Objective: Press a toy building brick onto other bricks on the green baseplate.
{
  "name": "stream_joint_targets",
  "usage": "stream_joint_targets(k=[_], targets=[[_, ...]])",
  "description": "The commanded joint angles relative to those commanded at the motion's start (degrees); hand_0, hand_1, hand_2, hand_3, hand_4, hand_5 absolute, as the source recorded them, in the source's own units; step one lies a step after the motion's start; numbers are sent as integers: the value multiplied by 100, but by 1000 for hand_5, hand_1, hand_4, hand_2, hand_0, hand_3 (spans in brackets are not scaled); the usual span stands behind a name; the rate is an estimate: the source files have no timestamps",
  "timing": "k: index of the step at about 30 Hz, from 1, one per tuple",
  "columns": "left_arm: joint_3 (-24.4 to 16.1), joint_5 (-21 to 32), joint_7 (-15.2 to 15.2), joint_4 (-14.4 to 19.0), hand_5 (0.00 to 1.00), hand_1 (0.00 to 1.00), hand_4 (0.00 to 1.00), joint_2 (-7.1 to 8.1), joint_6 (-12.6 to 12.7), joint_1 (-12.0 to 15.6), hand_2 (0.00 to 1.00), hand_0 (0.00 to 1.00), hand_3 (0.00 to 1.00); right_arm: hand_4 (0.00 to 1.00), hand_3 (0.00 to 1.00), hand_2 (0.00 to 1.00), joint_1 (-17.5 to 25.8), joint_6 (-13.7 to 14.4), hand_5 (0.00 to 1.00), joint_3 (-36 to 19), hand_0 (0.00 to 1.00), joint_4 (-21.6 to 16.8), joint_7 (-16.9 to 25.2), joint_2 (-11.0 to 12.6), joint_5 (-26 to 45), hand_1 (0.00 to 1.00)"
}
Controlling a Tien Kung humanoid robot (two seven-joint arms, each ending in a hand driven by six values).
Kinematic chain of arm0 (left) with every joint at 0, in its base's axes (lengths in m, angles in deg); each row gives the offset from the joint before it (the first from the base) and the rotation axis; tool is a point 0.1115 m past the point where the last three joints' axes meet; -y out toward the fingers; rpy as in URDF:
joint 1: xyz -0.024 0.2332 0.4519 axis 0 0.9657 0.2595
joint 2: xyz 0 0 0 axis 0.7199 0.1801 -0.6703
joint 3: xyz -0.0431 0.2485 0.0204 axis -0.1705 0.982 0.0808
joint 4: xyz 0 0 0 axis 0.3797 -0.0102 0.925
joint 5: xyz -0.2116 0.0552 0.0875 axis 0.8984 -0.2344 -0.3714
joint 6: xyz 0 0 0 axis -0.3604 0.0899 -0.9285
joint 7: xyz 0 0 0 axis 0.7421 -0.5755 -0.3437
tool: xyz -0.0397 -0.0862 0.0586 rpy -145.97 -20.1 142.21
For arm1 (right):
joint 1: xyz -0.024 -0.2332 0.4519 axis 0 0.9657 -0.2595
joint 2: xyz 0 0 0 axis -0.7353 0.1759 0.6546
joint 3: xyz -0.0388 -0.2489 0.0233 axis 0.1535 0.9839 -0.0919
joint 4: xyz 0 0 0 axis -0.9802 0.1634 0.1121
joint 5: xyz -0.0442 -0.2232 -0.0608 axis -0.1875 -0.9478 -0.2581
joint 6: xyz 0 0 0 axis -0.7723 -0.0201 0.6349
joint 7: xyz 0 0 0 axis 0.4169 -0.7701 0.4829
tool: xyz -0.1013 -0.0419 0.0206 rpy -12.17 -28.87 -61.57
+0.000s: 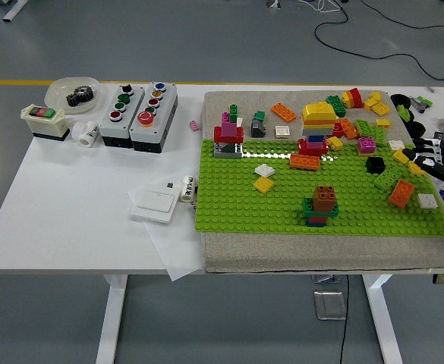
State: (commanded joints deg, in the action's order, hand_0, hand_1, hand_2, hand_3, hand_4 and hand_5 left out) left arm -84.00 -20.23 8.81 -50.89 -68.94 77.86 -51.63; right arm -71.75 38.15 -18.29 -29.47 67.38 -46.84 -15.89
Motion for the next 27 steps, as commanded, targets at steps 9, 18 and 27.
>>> stream_joint_targets(k=[9, 18, 27], targets=[[8, 28, 7, -3, 812, 563, 772, -9, 6, 22, 708, 446, 741, 991, 785, 776, 11, -201, 754, -3, 723, 36, -57, -15, 1673, 734], [-6, 5, -1, 1, 812, 563, 771, -14, 16, 48, 710, 447, 740, 998, 792, 785, 31, -313, 797, 12, 747, 68, -67, -23, 1716, 741], [17, 23, 16, 12, 812, 565, 771, -20, 28, 25, 709, 447, 740, 998, 792, 790, 35, -341, 813, 31, 749, 63, -26, -1, 1753, 741]])
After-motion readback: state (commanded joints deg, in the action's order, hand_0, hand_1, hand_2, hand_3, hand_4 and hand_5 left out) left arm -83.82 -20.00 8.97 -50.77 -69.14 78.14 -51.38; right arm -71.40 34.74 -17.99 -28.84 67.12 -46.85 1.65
